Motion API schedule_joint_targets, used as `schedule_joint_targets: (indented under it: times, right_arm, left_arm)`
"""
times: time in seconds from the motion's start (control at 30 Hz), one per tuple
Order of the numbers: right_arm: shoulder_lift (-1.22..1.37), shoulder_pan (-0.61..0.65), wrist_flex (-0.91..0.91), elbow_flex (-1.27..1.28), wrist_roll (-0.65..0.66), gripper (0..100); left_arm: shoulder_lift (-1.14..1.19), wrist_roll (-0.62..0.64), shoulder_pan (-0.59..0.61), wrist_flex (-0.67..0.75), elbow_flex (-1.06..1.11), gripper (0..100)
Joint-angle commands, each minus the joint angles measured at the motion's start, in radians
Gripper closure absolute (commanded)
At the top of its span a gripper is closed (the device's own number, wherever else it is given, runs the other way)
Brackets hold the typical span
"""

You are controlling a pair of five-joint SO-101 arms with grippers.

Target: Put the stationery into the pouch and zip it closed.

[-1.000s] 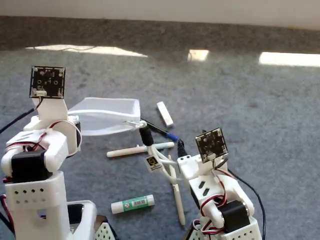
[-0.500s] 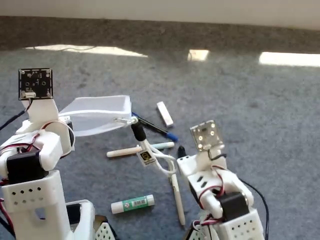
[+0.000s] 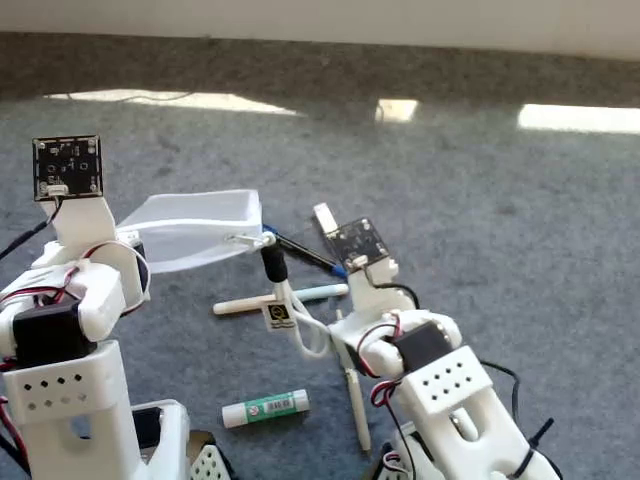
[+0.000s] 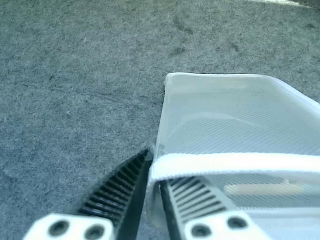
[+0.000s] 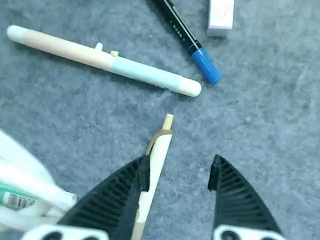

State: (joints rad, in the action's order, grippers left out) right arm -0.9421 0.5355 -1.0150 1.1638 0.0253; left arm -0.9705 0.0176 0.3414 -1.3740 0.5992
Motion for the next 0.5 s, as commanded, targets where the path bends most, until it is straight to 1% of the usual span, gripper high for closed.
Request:
schedule_joint_targets:
  times: [0.0,0.1,0.2,0.47]
  right_arm:
    - [0.061,0.05,0.041,-0.048,-0.018,82.0]
    - [0.127,0.068,0.085,-0.048,-0.018,82.0]
    - [0.208,0.068,0.14,-0.051,-0.018,82.0]
    - [0.367,0.068,0.213,-0.056,-0.015,82.1]
  left_arm:
    - [0.013,0.017,0.076,0.014,-0.005,99]
    - [0.013,0.017,0.108,0.012,-0.004,99]
    - [0.013,0.017,0.11,0.012,-0.004,99]
    - [0.013,0.015,0.111,0.012,-0.002,99]
